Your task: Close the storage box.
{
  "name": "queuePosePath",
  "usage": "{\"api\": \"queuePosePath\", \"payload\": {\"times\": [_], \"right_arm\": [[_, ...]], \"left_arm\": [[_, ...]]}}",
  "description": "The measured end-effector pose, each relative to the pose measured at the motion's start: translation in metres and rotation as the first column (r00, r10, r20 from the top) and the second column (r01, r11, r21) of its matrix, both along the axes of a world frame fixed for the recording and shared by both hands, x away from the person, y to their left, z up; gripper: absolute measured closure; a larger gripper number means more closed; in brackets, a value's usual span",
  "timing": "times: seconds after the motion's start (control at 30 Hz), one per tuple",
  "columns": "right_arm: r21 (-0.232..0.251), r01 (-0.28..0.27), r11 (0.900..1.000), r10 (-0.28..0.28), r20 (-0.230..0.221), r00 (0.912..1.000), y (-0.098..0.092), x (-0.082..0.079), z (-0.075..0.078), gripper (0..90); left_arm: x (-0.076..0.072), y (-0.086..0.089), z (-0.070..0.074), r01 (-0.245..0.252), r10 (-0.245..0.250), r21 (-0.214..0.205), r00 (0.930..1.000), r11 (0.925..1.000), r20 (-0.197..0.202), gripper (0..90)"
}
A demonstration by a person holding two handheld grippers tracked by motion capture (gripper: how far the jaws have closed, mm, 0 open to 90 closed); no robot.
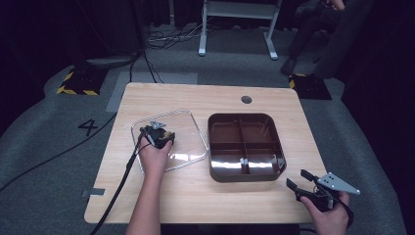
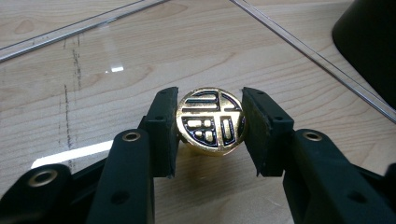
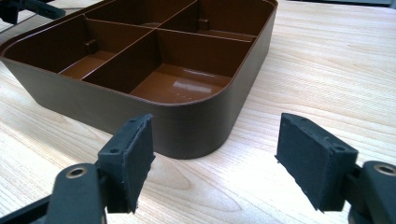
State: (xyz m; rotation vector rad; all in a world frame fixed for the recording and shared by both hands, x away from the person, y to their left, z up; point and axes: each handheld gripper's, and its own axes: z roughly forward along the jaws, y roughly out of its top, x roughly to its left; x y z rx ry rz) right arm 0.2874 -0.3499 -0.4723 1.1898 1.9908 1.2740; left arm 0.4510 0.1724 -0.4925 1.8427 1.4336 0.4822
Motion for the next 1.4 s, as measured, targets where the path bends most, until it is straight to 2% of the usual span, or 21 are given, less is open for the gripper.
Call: {"api": "queuePosePath", "payload": {"times": [0.2, 0.23, 0.27, 0.3, 0.4, 0.47, 0.53, 0.6, 0.63, 0.7, 0.77, 0.8, 0.83, 0.87, 0.9, 0.93, 0.97, 1.07, 1.17, 1.37, 1.4], "right_arm": [[0.0, 0.004, 1.0, -0.004, -0.004, 1.0, -0.001, 0.0, -0.001, 27.9], [0.0, 0.005, 1.0, -0.005, -0.003, 1.0, -0.001, 0.0, -0.001, 27.9], [0.0, 0.005, 1.0, -0.005, -0.003, 1.0, -0.001, 0.0, -0.001, 27.9], [-0.002, 0.005, 1.0, -0.005, -0.004, 1.0, -0.001, 0.001, -0.002, 28.1], [-0.002, 0.005, 1.0, -0.005, -0.009, 0.9999, -0.001, 0.001, -0.003, 28.1], [-0.003, 0.006, 1.0, -0.006, -0.011, 0.9999, 0.0, 0.001, -0.004, 28.2], [-0.005, 0.008, 1.0, -0.008, -0.011, 0.9999, 0.0, 0.001, -0.003, 28.3], [-0.007, 0.007, 1.0, -0.007, -0.008, 0.9999, 0.0, 0.001, -0.003, 28.3], [-0.006, 0.009, 0.9999, -0.009, -0.009, 0.9999, 0.0, 0.001, -0.003, 28.3], [-0.005, 0.009, 0.9999, -0.009, -0.009, 0.9999, -0.001, 0.001, -0.003, 28.3], [-0.004, 0.013, 0.9999, -0.013, -0.009, 0.9999, -0.001, 0.001, -0.004, 28.3], [-0.005, 0.013, 0.9999, -0.013, -0.009, 0.9999, -0.001, 0.001, -0.004, 28.3], [-0.005, 0.012, 0.9999, -0.012, -0.01, 0.9999, -0.001, 0.001, -0.004, 28.3], [-0.005, 0.012, 0.9999, -0.012, -0.01, 0.9999, -0.001, 0.001, -0.004, 28.3], [-0.005, 0.013, 0.9999, -0.014, -0.009, 0.9999, -0.001, 0.001, -0.004, 28.3], [-0.005, 0.013, 0.9999, -0.014, -0.009, 0.9999, -0.001, 0.001, -0.004, 28.3], [-0.006, 0.015, 0.9999, -0.015, -0.009, 0.9998, -0.001, 0.001, -0.004, 28.3], [-0.009, 0.017, 0.9998, -0.017, -0.009, 0.9998, -0.002, 0.002, -0.004, 28.3], [-0.006, 0.028, 0.9996, -0.028, -0.008, 0.9996, -0.006, 0.002, -0.004, 28.4], [-0.003, 0.039, 0.9992, -0.039, -0.011, 0.9992, -0.009, 0.001, -0.005, 28.6], [-0.003, 0.039, 0.9992, -0.039, -0.011, 0.9992, -0.009, 0.001, -0.005, 28.6]], "left_arm": [[-0.001, -0.001, 0.003, 0.008, -0.008, 0.023, 0.9999, 0.9997, -0.009, 58.3], [-0.001, -0.001, 0.006, 0.025, -0.024, 0.047, 0.9994, 0.9986, -0.024, 58.3], [-0.001, -0.001, 0.006, 0.025, -0.024, 0.047, 0.9994, 0.9986, -0.024, 58.3], [-0.002, -0.002, 0.01, 0.037, -0.036, 0.068, 0.9991, 0.997, -0.021, 58.3], [-0.005, -0.001, 0.019, 0.033, -0.034, 0.091, 0.9994, 0.9953, 0.003, 58.4], [-0.006, 0.001, 0.022, 0.033, -0.034, 0.09, 0.9994, 0.9954, 0.008, 58.4], [-0.009, 0.005, 0.033, 0.024, -0.025, 0.054, 0.9996, 0.9982, 0.015, 58.4], [-0.01, 0.007, 0.036, 0.025, -0.026, 0.055, 0.9995, 0.9982, 0.017, 58.4], [-0.013, 0.008, 0.044, 0.021, -0.022, 0.061, 0.9994, 0.9979, 0.026, 58.4], [-0.015, 0.009, 0.049, 0.018, -0.02, 0.07, 0.9992, 0.9974, 0.035, 58.4], [-0.02, 0.01, 0.063, 0.008, -0.013, 0.077, 0.998, 0.997, 0.062, 58.4], [-0.02, 0.01, 0.063, 0.008, -0.013, 0.077, 0.998, 0.997, 0.062, 58.4], [-0.024, 0.011, 0.076, 0.012, -0.017, 0.056, 0.997, 0.9983, 0.076, 58.4], [-0.024, 0.011, 0.076, 0.012, -0.017, 0.056, 0.997, 0.9983, 0.076, 58.4], [-0.026, 0.01, 0.086, 0.024, -0.027, 0.036, 0.9966, 0.9991, 0.078, 58.4], [-0.026, 0.01, 0.086, 0.024, -0.027, 0.036, 0.9966, 0.9991, 0.078, 58.4], [-0.027, 0.006, 0.095, 0.042, -0.044, 0.024, 0.9967, 0.9988, 0.068, 58.4], [-0.028, 0.001, 0.101, 0.058, -0.059, 0.016, 0.9956, 0.9982, 0.073, 58.4], [-0.029, -0.012, 0.113, 0.088, -0.087, -0.006, 0.9929, 0.9961, 0.081, 58.4], [-0.027, -0.04, 0.124, 0.141, -0.14, -0.017, 0.9875, 0.9898, 0.073, 58.4], [-0.027, -0.04, 0.124, 0.141, -0.14, -0.017, 0.9875, 0.9898, 0.073, 58.4]]}}
